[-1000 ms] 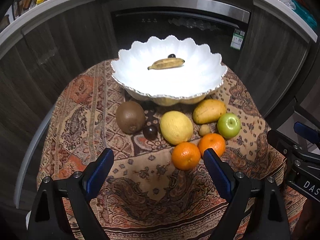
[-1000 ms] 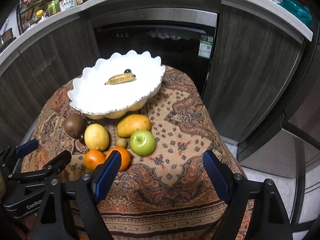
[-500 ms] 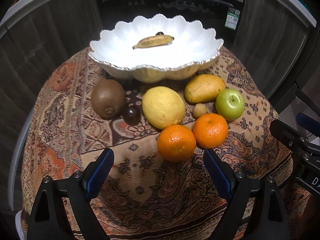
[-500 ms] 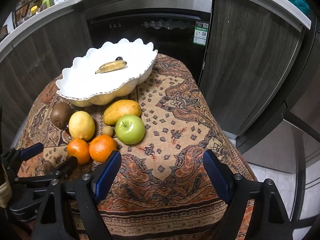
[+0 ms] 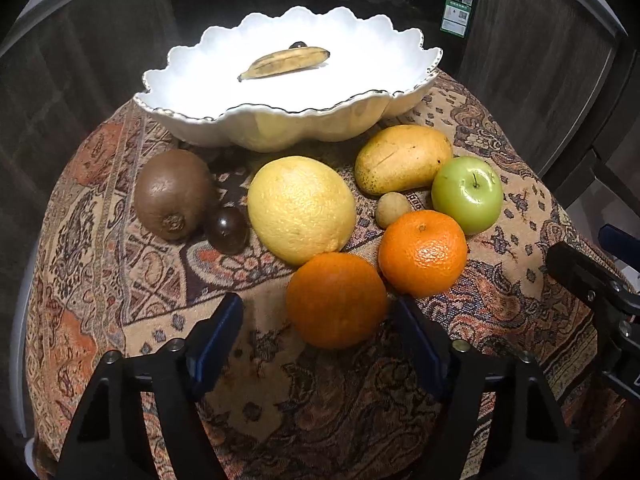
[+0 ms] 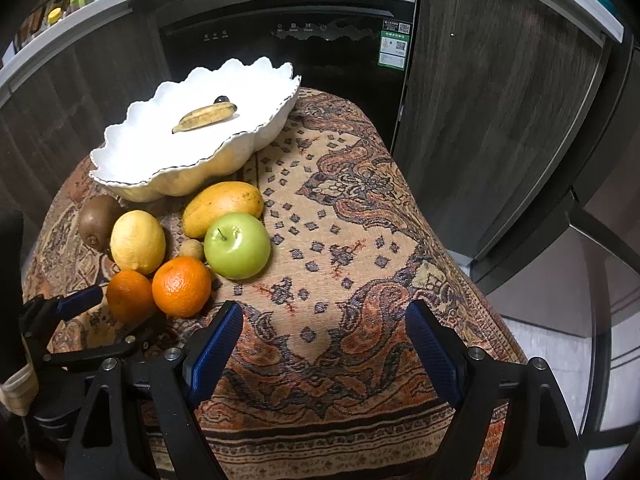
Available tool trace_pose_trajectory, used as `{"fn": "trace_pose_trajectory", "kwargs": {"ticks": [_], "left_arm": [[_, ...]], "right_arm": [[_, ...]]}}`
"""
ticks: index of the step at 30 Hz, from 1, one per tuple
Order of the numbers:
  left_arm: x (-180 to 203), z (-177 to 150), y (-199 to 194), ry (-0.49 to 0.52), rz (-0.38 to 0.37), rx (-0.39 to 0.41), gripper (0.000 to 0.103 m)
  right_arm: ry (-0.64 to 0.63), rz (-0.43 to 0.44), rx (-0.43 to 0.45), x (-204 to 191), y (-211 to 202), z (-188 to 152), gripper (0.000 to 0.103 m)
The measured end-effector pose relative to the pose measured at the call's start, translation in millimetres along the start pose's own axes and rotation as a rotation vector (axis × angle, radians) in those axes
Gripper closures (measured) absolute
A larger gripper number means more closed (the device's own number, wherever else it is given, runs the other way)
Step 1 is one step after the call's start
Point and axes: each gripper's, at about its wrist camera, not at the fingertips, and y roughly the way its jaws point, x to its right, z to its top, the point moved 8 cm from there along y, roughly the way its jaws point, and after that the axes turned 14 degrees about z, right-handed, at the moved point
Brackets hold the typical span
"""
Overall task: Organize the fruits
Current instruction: 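Move the left tool to the orange and grasp it, then grasp the second orange with the right tool while the left tool lifts its orange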
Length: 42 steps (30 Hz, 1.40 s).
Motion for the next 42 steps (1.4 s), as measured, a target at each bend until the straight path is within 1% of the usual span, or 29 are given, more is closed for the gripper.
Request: {"fn": "trace_pose_trajectory", "kwargs": {"ticks": [1, 2, 3, 4, 6, 8, 10, 16, 20, 26, 33, 38, 42], "left_arm": [[0.6, 0.8, 0.6, 0.002, -0.007, 0.002, 0.031], [1.2, 2.2, 1.9, 0.003, -0.011, 0.002, 0.036], [1.7, 2.6, 3.0, 0.006, -0.015, 0.001, 0.043], [2.9, 2.3, 4.3, 0.011, -0.024, -0.005, 0.046], [6.2, 2.0, 4.5, 0.013, -0.051, -0.011, 0.055], [8.7, 1.7, 2.6, 0.021, -0.057, -0.009, 0.058], [9.0, 1.1, 0.9, 0.024, -0.054, -0.009, 0.058], [-2.6, -3.6, -7.1, -0.005, -0.053, -0.019, 0.059], [-17.7, -6.5, -13.6, -0.030, -0.046, -0.023, 0.059], [-50.6, -11.5, -18.1, -0.079, -0.015, -0.004, 0.059], [-87.3, -21.1, -10.5, -0.148, 0.013, -0.016, 0.059], [-105.7, -26.3, -3.7, -0.189, 0.027, -0.026, 0.059], [-112.7, -27.9, 0.0, -0.208, 0.033, -0.038, 0.059]], "right_arm": [[0.000, 0.000, -0.002, 0.0, 0.8, -0.5, 0.019], [0.001, -0.001, -0.004, 0.3, 1.4, -1.1, 0.019], [0.001, -0.002, -0.007, 0.3, 2.1, -1.8, 0.019], [0.000, -0.003, -0.009, 0.1, 2.7, -2.5, 0.019], [0.001, -0.002, -0.015, -0.3, 3.3, -3.2, 0.019], [0.005, 0.005, -0.013, -0.5, 2.6, -2.8, 0.019], [0.010, 0.008, -0.010, -0.1, 1.5, -1.9, 0.019], [-0.001, 0.011, -0.006, -5.5, -1.3, -0.2, 0.019], [-0.016, 0.024, -0.006, -16.3, -2.0, 0.5, 0.019], [-0.034, 0.059, -0.026, -41.7, 3.8, -0.1, 0.019], [-0.082, 0.077, -0.049, -77.6, 19.9, 4.3, 0.019], [-0.092, 0.069, -0.079, -88.3, 35.6, 7.4, 0.019], [-0.086, 0.068, -0.099, -91.2, 49.5, 8.6, 0.020]]}}
